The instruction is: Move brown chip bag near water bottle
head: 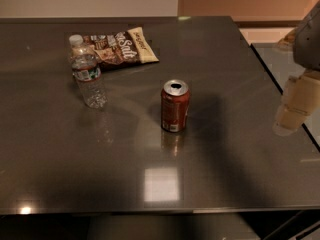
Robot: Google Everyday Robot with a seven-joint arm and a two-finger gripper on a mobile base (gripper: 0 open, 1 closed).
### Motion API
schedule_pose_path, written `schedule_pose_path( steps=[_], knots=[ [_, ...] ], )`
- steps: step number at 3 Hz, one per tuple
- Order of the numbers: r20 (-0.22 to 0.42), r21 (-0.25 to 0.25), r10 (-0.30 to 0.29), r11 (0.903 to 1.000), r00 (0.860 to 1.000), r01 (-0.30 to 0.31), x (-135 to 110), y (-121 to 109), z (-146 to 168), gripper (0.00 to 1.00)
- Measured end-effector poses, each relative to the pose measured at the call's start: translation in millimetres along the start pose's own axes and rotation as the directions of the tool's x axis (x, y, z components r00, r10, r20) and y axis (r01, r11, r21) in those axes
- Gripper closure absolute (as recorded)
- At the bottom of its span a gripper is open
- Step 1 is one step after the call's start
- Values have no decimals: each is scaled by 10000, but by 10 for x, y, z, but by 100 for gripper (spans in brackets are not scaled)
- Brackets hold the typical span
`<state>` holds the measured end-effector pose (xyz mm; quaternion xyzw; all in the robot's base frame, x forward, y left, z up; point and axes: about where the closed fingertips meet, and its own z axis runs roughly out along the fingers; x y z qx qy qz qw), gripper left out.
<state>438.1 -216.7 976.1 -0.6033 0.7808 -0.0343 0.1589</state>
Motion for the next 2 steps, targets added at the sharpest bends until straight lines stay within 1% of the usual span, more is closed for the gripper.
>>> schedule_pose_path(
  steps=[1,2],
  knots=[
    [-2,27,-3,10000,10000,3,-4,-5,-6,0],
    [432,163,-66,9998,9990,59,-102,-189,-28,0]
  ],
)
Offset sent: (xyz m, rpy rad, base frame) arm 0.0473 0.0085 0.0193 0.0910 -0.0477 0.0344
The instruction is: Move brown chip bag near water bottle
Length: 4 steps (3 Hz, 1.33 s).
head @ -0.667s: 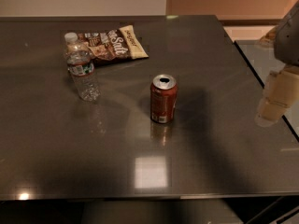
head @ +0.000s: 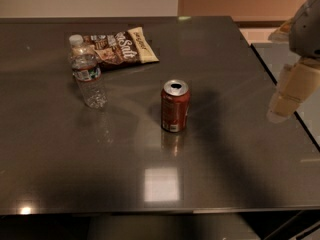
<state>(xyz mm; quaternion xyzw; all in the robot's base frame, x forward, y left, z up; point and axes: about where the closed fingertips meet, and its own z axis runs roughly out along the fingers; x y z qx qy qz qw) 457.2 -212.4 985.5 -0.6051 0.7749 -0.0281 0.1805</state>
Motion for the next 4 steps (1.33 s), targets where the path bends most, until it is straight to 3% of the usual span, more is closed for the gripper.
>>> schedule_pose_path(
  steps=[2,4],
  knots=[
    [1114,358,-422,9986,9929,385,-478,-666,264,0],
    [1981,486,-613,9974,9783,527,-1155,-1268,697,0]
  ],
)
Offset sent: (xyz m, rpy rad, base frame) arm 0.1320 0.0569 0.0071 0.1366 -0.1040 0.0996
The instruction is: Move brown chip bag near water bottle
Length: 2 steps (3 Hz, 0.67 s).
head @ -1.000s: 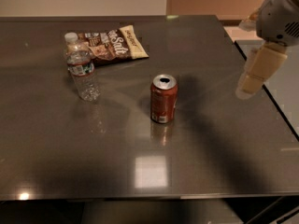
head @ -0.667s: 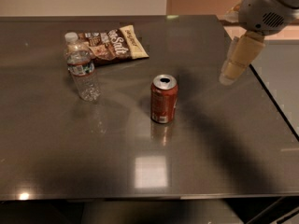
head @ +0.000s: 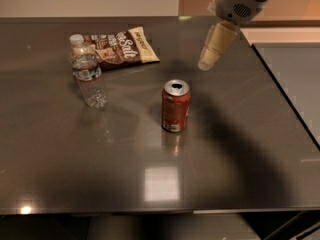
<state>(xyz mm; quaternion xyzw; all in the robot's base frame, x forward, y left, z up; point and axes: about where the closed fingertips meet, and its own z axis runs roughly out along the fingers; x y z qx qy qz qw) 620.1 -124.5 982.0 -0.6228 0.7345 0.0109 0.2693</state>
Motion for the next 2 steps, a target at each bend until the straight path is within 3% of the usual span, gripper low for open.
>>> schedule_pose_path(
  steps=[2],
  knots=[
    [731,-86,392,9992,9966,-387,-454,-336,561,0]
  ],
)
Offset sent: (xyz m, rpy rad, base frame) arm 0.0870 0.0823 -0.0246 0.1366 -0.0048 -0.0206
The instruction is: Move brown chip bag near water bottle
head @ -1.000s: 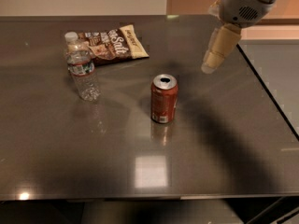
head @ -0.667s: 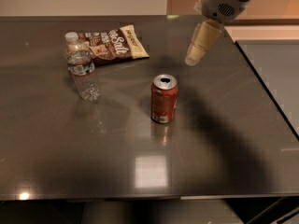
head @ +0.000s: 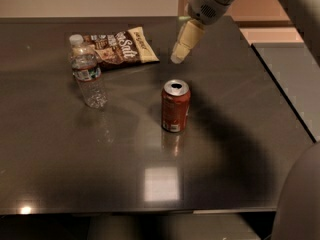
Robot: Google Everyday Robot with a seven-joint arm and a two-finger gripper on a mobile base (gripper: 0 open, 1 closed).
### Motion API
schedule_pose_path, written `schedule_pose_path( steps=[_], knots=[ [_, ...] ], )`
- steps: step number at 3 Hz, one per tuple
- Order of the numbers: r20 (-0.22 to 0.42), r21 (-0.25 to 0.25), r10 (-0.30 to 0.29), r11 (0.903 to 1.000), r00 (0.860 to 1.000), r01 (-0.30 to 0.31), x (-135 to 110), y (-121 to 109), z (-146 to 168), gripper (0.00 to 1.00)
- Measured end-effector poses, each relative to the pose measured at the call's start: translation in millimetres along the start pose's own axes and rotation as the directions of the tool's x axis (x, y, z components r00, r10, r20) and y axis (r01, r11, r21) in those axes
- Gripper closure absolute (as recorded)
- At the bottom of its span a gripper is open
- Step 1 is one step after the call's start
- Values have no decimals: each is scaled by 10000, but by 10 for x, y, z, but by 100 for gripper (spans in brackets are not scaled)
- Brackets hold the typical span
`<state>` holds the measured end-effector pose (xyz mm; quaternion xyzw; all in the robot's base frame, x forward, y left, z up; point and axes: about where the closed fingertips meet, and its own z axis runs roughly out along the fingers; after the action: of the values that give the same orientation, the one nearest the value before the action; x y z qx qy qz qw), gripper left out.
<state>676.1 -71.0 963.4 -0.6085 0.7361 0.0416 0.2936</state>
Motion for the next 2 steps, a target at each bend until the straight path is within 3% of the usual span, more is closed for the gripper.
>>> schedule_pose_path(
  steps=[1,2],
  knots=[
    [567,213,534,9983,9970,-547,-206,-273,374,0],
    [952,2073,1009,9710,9903,-1188,-309,-555,643,0]
  ],
)
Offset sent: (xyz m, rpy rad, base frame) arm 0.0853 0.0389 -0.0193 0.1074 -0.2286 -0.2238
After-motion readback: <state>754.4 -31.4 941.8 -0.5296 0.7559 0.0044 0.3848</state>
